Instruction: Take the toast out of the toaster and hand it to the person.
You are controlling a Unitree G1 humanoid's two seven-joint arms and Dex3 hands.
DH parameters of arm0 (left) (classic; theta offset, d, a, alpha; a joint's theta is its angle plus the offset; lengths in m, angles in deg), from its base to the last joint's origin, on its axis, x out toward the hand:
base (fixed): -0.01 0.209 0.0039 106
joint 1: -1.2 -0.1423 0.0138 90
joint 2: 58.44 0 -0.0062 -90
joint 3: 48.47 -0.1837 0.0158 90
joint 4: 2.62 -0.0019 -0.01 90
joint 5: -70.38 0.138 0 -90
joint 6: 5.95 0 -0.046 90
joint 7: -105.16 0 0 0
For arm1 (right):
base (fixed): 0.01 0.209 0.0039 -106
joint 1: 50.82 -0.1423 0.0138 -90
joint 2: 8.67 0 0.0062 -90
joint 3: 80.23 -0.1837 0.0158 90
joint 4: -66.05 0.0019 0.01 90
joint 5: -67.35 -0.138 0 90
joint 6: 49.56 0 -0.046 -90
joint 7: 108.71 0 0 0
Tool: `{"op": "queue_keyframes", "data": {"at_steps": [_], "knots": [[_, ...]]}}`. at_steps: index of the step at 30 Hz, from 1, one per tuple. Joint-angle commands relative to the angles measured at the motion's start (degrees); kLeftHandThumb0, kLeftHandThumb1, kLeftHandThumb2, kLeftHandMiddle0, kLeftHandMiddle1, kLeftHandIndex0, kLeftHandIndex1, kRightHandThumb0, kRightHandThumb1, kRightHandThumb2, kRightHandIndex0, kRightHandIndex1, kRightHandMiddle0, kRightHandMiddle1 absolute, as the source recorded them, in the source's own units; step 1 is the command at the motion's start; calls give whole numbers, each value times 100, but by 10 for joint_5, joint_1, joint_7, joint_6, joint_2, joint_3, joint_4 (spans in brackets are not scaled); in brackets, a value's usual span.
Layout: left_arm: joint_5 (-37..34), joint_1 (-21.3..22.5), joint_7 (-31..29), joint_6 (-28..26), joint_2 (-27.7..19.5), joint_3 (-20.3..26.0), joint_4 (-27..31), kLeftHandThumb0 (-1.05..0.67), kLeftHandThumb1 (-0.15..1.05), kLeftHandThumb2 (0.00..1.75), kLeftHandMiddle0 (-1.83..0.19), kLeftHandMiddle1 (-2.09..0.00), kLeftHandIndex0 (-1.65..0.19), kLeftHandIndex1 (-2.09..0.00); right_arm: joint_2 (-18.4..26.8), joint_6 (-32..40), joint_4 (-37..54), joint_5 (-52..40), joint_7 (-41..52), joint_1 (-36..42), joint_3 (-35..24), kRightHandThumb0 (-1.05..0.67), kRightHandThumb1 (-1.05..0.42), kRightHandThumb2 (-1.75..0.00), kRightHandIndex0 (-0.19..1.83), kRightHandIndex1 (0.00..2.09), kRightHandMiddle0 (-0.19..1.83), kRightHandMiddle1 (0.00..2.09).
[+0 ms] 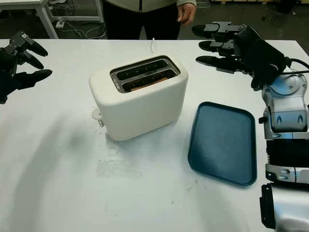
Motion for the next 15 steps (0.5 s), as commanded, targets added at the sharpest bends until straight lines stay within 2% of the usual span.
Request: {"op": "queue_keyframes", "data": {"at_steps": [1, 15], "knots": [[5, 5, 5, 8, -1, -4, 5, -105, 92, 30, -14, -172, 0, -170, 3, -2, 2, -2, 2, 3, 2, -36, -92, -5, 50, 13, 54, 0], [1, 7, 3, 6, 0, -3, 8, -105, 92, 30, -14, -171, -1, -170, 2, 2, 6, -2, -1, 4, 0, -37, -92, -4, 50, 11, 54, 0]]}}
